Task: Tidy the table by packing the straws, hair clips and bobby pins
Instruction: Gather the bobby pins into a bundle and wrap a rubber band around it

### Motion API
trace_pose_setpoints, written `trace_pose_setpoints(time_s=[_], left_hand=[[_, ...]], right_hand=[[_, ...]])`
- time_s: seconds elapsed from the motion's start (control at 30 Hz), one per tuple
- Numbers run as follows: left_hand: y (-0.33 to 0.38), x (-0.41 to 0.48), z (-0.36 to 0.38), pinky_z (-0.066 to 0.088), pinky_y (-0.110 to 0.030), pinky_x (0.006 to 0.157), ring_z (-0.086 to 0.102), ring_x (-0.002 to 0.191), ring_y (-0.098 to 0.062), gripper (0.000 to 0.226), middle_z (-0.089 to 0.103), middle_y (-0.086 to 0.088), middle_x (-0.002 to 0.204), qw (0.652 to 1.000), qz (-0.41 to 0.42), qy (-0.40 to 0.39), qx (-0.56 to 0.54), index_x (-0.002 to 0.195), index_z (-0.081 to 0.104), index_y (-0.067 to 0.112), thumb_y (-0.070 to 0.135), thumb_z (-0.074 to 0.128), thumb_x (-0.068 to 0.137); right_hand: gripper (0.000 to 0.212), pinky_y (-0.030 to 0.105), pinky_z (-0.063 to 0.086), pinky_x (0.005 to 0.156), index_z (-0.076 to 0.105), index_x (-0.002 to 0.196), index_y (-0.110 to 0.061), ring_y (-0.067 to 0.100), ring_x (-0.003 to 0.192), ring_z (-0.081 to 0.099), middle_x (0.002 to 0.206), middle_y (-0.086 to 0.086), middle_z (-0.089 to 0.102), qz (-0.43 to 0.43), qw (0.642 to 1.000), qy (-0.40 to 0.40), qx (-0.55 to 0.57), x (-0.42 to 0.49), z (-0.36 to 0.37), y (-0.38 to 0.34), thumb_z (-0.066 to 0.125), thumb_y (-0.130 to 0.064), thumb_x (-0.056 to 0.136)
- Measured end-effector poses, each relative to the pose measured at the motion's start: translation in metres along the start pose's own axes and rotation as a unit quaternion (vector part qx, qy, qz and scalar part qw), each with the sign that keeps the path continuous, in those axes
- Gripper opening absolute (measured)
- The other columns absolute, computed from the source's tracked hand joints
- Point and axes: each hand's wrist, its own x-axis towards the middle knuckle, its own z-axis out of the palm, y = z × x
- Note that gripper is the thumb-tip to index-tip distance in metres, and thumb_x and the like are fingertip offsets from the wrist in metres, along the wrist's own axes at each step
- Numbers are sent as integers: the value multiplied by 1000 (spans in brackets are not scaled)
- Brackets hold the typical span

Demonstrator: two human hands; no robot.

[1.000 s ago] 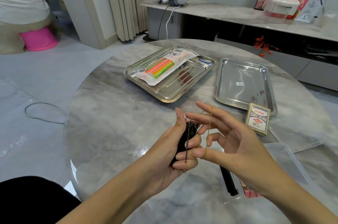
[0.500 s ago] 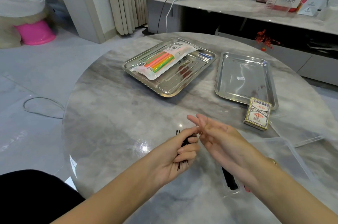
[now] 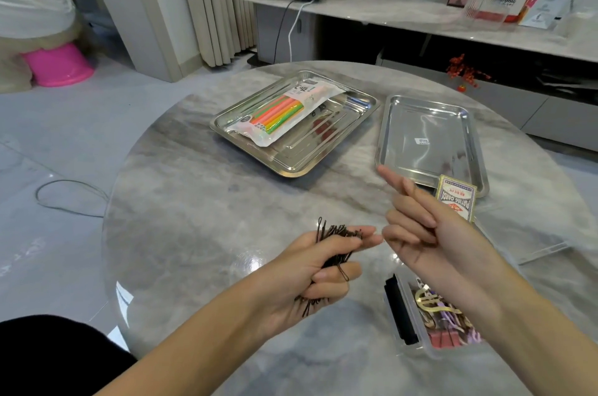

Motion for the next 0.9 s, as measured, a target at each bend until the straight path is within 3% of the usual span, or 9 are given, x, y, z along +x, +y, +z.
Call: trace_pose_setpoints(time_s=[0.07, 0.17, 0.3, 0.47, 0.53, 0.6, 0.7, 0.8, 0.9], left_hand=[[-1, -4, 0, 15, -9, 31, 24, 35, -1, 20, 67, -9, 115, 999, -10, -10, 29, 106, 61, 0, 4, 48, 93], [-2, -10, 0, 15, -10, 32, 24, 37, -1, 19, 68, -9, 115, 995, -33, -24, 92, 104, 64, 5, 4, 49, 93], [-3, -15, -3, 18, -9, 31, 23, 39, -1, 25, 61, 3, 74, 986, -55, -73, 136, 114, 59, 13, 5, 46, 95], [-4, -20, -5, 19, -10, 34, 19, 44, -4, 42, 44, 4, 67, 979, -47, -117, 162, 129, 48, 35, 9, 46, 96], [-3, -22, -3, 19, -10, 33, 19, 43, -4, 38, 44, 5, 65, 978, -49, -114, 169, 129, 49, 27, 10, 46, 96], [-2, -23, -1, 19, -9, 33, 21, 42, -2, 32, 43, 6, 63, 977, -47, -107, 176, 127, 52, 18, 13, 48, 96], [-1, -20, 0, 16, -10, 33, 22, 40, -1, 34, 37, 7, 59, 982, -30, -72, 170, 122, 54, 7, 21, 54, 91], [1, -13, -2, 14, -11, 32, 21, 39, -1, 36, 32, 7, 56, 994, -20, -24, 101, 114, 50, 11, 23, 61, 82], [0, -5, -6, 16, -10, 28, 21, 35, -3, 36, 30, 6, 56, 999, -37, -10, -34, 108, 50, 10, 17, 64, 76]], right_hand=[[30, 19, 10, 42, 71, 106, -13, 3, 37, 15, 43, -10, 21, -23, 996, -27, -76, -1, 0, -5, 50, -25, 88], [26, 18, 16, 43, 75, 94, -16, 5, 40, 16, 41, -11, 26, -58, 965, -96, -235, -3, -1, -15, 58, -32, 83], [34, 15, 35, 53, 74, 84, -18, 6, 44, 28, 44, -9, 34, -13, 880, -242, -407, -10, -4, -23, 66, -51, 77], [29, 24, 22, 48, 71, 70, -7, 14, 50, 16, 49, -6, 20, -22, 936, -243, -254, -14, -2, -27, 61, -34, 71], [31, 26, 16, 46, 75, 80, -7, 12, 46, 16, 45, -6, 23, -47, 943, -207, -258, -14, -2, -30, 51, -27, 77], [39, 25, 17, 43, 74, 102, -16, 11, 38, 24, 45, -1, 47, -62, 917, -159, -361, -16, -3, -33, 37, -11, 91], [46, 17, 39, 36, 56, 127, -39, 14, 39, 54, 93, 5, 75, -48, 856, -167, -487, -25, 2, -36, 49, -10, 92], [82, 24, 55, 53, 44, 130, -56, 21, 62, 70, 122, -12, 64, -28, 836, -191, -513, -28, 6, -31, 73, -7, 71], [101, 28, 55, 85, 31, 131, -65, 8, 105, 63, 132, -31, 46, -80, 754, -218, -615, -38, 12, -20, 87, -24, 57]])
